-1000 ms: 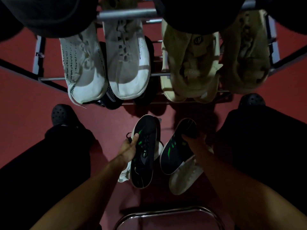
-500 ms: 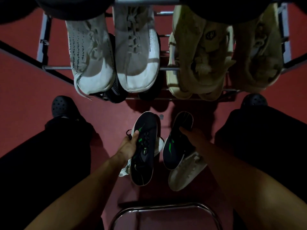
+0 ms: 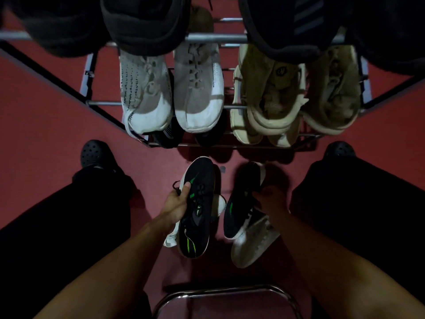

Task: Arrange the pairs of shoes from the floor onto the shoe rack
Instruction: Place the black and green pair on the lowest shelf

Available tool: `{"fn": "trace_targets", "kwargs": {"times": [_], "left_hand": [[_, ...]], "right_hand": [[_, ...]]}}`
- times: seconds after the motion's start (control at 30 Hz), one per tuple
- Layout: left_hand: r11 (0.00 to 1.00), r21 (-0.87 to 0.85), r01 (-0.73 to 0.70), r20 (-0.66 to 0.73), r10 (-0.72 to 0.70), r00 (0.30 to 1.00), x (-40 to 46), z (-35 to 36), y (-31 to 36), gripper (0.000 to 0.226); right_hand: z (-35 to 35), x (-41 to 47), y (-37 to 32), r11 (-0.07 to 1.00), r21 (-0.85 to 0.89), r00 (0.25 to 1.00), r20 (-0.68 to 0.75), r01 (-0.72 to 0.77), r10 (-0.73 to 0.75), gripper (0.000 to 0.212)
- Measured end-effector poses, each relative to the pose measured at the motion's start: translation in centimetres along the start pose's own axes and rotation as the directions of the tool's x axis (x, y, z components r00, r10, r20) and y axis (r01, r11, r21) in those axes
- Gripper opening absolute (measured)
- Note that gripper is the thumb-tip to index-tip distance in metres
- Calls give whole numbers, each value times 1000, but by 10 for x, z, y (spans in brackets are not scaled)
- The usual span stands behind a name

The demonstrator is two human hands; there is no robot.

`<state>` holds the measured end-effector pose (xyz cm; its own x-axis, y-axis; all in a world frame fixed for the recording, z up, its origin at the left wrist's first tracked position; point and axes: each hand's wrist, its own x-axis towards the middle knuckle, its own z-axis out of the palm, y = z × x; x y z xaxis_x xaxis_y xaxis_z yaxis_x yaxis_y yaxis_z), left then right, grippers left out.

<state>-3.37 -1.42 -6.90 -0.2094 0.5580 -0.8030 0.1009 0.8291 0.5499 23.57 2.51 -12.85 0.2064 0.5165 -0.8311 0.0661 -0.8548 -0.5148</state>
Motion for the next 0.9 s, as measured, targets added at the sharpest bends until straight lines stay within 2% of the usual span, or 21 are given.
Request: {"fn": "trace_targets", "kwargs": {"times": [0.03,0.07,0.13,0.17,0.23,0.33,0.43,0.5,0.6,0.7,0.8,0.9], "left_hand": [[1000,18,-11,-8,11,1000,-5,-1,2,41],[999,28,-19,-14,20,1000,-10,-2,5,42],[999,25,-27,-34,27,999,-21,-4,8,42],[999,12,-36,-53,37,998,-28,-5,10,41],[999,-27,-47,-88,45,995,-48,-8,16,40],[997,-71,-32,-143,21,989,-74,-14,23,53],[993,-115,-31,-174,10,985,-106,-22,31,67],[990,-128,-54,-181,31,983,-123,-25,36,69],[988,-127,-91,-234,60,970,-147,-32,43,71],[976,-170,-138,-288,85,954,-168,-39,46,73],[940,-290,-177,-306,84,948,-184,-43,51,70],[880,-449,-154,-231,52,971,-198,-43,60,67]], "right_hand": [[-1,-10,-4,999,46,999,51,15,-18,27],[-3,-20,-9,996,78,995,95,33,-41,38],[-12,-42,-20,994,96,982,175,56,-72,75],[-19,-51,-24,992,99,974,202,81,-99,85],[-33,-72,-31,986,99,957,242,137,-158,93],[-47,-106,-43,973,123,934,279,195,-222,83],[-48,-153,-54,959,215,941,242,186,-237,50],[-45,-175,-56,942,258,947,184,213,-265,39],[-40,-208,-56,900,330,920,170,286,-354,44],[-33,-241,-61,862,315,879,140,397,-456,48],[-21,-267,-67,818,350,846,112,457,-521,50],[-9,-284,-69,793,386,821,137,471,-554,50]]}}
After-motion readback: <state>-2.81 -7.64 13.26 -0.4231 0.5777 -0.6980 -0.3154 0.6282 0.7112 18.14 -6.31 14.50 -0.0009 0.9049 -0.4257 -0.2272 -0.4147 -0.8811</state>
